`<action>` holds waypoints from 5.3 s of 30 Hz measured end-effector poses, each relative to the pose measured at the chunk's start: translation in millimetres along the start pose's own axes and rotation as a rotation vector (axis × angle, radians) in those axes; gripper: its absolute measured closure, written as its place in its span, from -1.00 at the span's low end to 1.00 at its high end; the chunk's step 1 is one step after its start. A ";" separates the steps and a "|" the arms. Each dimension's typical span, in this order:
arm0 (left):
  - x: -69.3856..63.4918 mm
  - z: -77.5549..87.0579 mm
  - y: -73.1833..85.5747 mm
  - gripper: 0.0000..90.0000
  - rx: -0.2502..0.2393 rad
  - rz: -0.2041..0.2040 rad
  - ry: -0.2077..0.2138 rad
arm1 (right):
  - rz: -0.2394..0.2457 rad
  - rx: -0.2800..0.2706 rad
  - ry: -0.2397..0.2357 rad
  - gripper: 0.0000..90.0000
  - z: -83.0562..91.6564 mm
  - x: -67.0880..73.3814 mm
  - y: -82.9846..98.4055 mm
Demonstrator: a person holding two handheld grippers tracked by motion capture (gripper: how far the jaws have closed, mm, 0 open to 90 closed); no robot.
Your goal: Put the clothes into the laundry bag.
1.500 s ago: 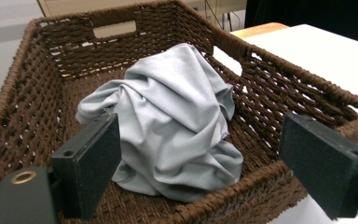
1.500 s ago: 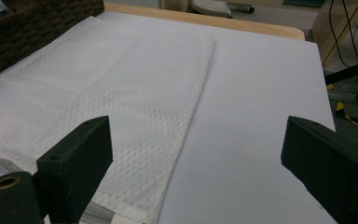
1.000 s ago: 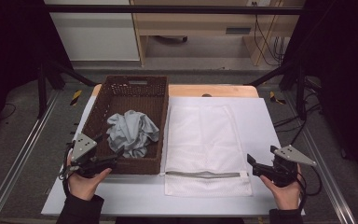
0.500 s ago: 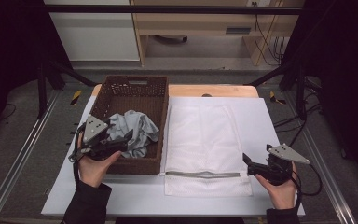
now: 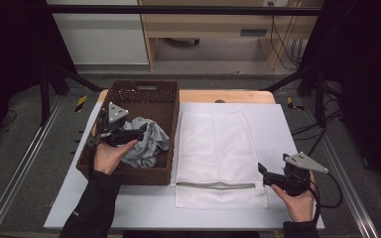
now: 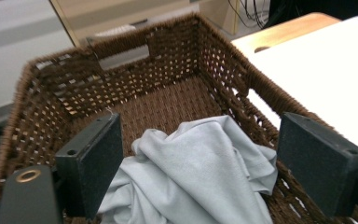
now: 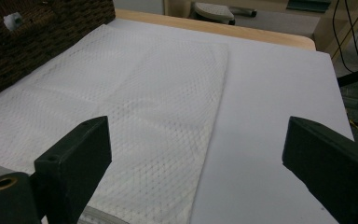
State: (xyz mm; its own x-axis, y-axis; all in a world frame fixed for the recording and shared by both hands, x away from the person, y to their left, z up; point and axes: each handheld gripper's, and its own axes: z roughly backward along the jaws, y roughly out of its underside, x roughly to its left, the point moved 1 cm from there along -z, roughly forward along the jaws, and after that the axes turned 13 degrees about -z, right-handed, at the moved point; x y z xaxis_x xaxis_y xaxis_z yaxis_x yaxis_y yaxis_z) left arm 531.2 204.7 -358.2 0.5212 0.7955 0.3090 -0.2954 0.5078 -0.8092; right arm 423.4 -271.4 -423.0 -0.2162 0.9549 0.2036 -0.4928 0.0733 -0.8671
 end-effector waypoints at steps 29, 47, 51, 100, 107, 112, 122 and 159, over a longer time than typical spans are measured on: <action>-7.7 -60.3 34.0 -0.81 0.242 -0.068 0.110 | -0.010 0.059 0.026 -0.83 -10.0 -11.2 9.6; -13.4 -73.3 41.0 -0.14 0.438 -0.033 0.138 | -0.007 0.079 0.038 -0.82 -14.8 -13.1 13.5; -13.9 -72.7 39.6 0.17 0.479 0.005 0.154 | -0.007 0.080 0.034 -0.79 -14.5 -13.2 13.4; 22.4 55.5 -44.9 0.67 -0.250 0.150 -0.078 | -0.039 0.029 -0.010 -0.67 -6.3 -14.8 10.1; 19.8 70.6 -62.0 0.67 -0.299 0.143 -0.071 | -0.037 0.022 -0.008 -0.70 -6.0 -14.0 9.9; 18.9 85.4 -76.5 0.67 -0.341 0.137 -0.082 | -0.026 0.019 -0.010 -0.71 -4.4 -11.3 8.7; 13.9 108.9 -105.0 0.67 -0.393 0.105 -0.081 | -0.007 0.015 -0.011 -0.74 -4.5 -9.1 8.6; -119.5 78.6 -158.8 0.66 -0.460 -0.024 0.215 | -0.004 -0.007 0.021 -0.79 5.0 -17.1 5.1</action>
State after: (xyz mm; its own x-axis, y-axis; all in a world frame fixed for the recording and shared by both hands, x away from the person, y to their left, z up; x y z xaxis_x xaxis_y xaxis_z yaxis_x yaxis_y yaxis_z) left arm 452.8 55.0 -227.4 0.6906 0.6751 0.2595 0.0764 0.2887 -0.9544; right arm 420.4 -288.8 -428.6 -0.1969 0.9603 0.1976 -0.4878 0.0789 -0.8694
